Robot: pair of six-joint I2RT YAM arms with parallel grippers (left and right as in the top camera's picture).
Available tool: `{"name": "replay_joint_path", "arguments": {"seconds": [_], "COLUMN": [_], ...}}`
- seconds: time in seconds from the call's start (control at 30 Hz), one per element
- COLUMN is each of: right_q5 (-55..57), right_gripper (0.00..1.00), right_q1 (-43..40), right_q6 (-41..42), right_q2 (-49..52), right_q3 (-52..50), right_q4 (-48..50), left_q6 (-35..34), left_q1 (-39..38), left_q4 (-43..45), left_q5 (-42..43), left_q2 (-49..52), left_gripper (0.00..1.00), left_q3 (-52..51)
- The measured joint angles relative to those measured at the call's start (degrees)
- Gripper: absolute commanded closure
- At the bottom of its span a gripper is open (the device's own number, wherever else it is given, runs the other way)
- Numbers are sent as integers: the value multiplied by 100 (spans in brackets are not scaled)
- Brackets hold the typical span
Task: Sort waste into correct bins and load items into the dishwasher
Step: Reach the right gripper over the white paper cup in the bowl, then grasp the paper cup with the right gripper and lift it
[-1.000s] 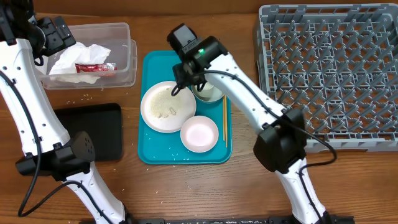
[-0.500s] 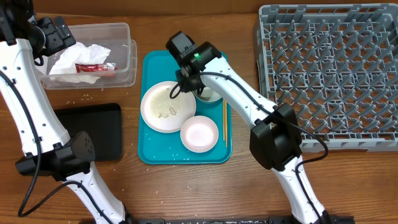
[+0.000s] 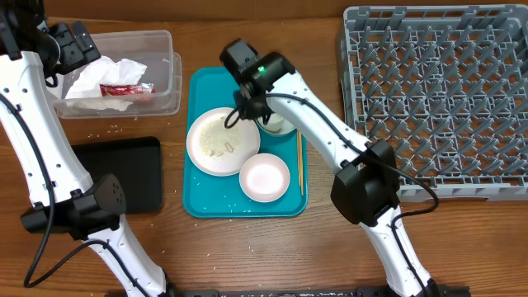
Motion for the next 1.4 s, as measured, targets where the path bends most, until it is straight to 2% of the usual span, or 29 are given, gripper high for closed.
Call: {"name": "replay_joint_path", "arguments": {"seconds": [0.1,0.13,0.17,0.2,0.3,0.5,0.6,0.7,0.87,0.93,1.23,1.4], "right_q5": [20,15,15,11,-4,-55,-140,-203,-232,-240,-236,-280], "right_gripper": [96,93,79,72,61,57,57,62,83,95,96,96], "right_q1": [0,0,0,0,0,22,22,22,22,22,22,-52], "right_q6": [-20,-20,-15,-20,-35,-15,-17,-15,0,11,-15,-9], "right_q2": [0,0,0,0,0,0,0,0,0,0,0,2], "right_q3": [378,468,520,546,546,367,42,-337,-479,-479,-258,986], "right_q4": [-227,-302,-369,-420,-518,-337,-160,4,83,68,-404,-1088], "left_q6": [0,0,0,0,0,0,0,0,0,0,0,0], "left_q1": [0,0,0,0,0,0,0,0,0,0,0,0], "left_q4": [-2,-2,0,0,0,0,-2,-2,-2,0,0,0], "left_q5": [2,2,0,0,2,2,0,2,0,0,0,0], "left_q2": [0,0,2,0,0,0,0,0,0,0,0,0], "left_gripper": [0,0,0,0,0,0,0,0,0,0,0,0], "left_q3": [0,0,0,0,0,0,0,0,0,0,0,0]}}
